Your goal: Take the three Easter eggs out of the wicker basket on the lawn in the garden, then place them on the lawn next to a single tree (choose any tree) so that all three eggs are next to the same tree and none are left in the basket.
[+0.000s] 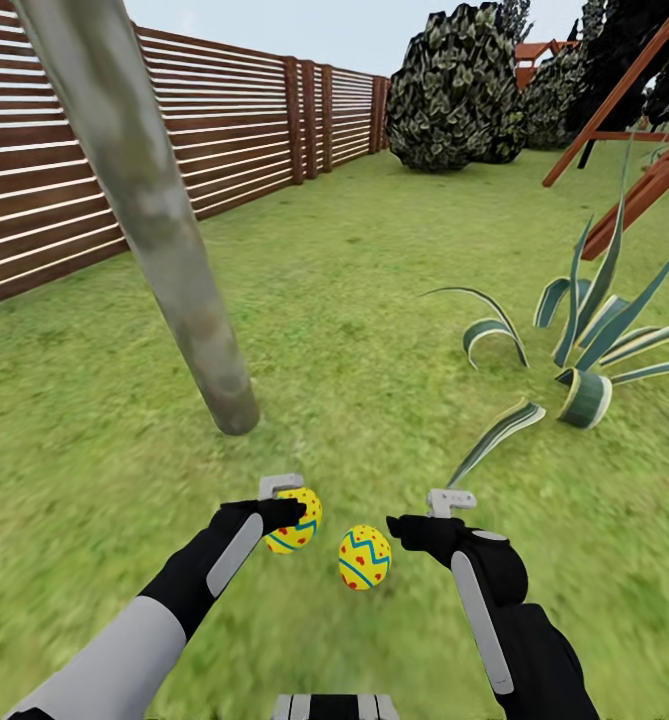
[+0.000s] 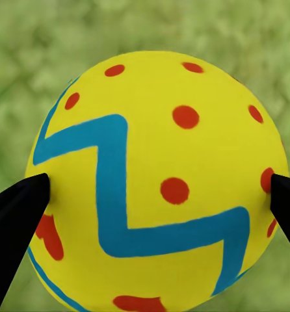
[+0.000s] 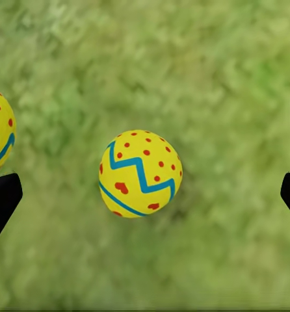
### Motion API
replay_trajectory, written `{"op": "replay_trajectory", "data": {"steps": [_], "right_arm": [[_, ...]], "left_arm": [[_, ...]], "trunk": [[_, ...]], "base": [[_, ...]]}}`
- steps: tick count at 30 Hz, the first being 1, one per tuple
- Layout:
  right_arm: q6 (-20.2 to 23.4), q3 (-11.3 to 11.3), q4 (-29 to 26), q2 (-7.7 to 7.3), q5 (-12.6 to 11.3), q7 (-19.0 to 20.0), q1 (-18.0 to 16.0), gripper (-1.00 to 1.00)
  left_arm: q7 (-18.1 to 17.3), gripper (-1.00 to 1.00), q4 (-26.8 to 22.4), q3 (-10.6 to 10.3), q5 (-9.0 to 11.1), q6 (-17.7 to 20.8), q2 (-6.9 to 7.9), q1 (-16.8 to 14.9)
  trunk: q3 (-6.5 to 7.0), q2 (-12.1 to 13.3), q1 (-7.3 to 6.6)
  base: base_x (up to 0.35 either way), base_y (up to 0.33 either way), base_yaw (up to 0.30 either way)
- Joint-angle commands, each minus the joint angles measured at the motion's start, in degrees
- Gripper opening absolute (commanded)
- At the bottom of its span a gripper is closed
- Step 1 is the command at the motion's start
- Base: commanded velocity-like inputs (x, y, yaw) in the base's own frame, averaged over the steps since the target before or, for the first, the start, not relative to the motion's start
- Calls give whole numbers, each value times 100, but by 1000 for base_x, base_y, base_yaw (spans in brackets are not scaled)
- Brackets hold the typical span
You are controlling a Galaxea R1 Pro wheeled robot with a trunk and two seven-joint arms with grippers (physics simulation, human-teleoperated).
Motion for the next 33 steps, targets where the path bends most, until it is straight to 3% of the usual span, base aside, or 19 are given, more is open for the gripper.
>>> {"op": "replay_trajectory", "data": {"steps": [1, 31, 33], "right_arm": [[19, 3, -5, 0, -61, -59, -3, 100], [10, 1, -5, 0, -61, -59, -3, 100], [10, 0, -5, 0, -61, -59, -3, 100]], "left_arm": [[57, -100, -15, -14, 59, 8, 3, -3], [72, -100, -67, -49, 47, -22, 10, 7], [72, -100, -69, -49, 47, -23, 11, 9]], "trunk": [[-27, -4, 1], [-692, -44, 78], [-692, -44, 78]], "base": [[0, 0, 0], [0, 0, 0], [0, 0, 0]]}}
